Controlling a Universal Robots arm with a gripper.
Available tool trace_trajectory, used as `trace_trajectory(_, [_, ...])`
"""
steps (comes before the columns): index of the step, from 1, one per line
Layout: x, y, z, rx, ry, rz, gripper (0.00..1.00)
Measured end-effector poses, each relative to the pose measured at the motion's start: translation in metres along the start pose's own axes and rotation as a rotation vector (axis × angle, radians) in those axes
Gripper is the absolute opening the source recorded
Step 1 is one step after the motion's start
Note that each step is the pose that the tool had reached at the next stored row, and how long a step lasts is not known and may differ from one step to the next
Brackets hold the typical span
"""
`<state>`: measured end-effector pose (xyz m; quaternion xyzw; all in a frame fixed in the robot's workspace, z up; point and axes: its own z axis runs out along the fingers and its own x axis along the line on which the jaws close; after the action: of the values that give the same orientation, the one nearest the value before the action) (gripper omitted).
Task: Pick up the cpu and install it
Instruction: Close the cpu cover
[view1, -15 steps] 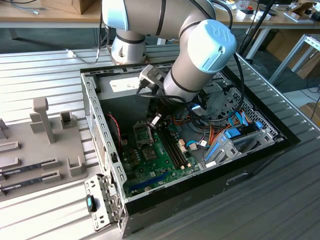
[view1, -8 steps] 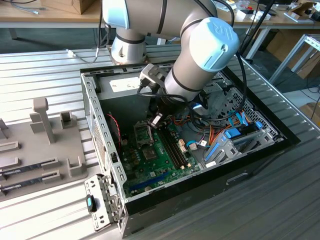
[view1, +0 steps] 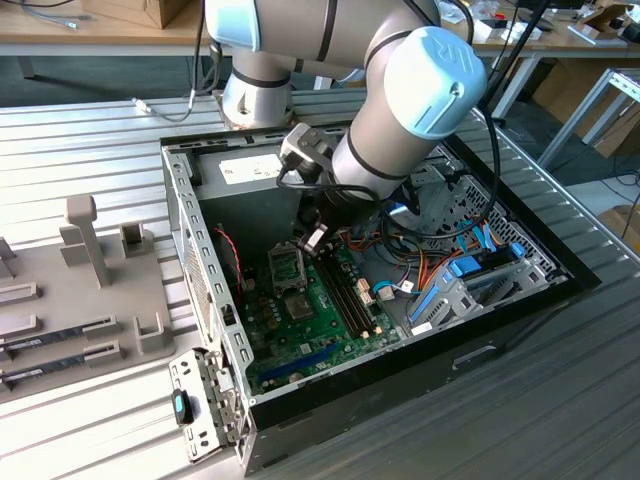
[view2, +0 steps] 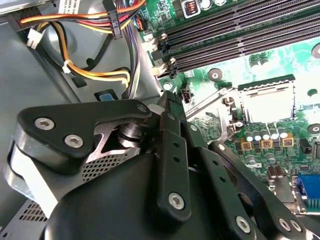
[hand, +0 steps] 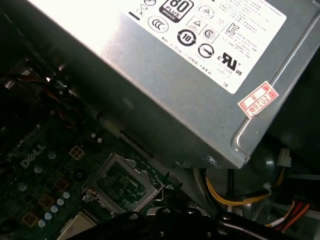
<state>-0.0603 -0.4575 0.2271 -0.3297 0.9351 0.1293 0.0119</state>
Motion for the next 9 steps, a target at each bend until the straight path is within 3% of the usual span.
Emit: trace_trajectory(9, [-0.0001,0.0005,-0.0031,-0.0011,-0.0003,-0.003,0.11])
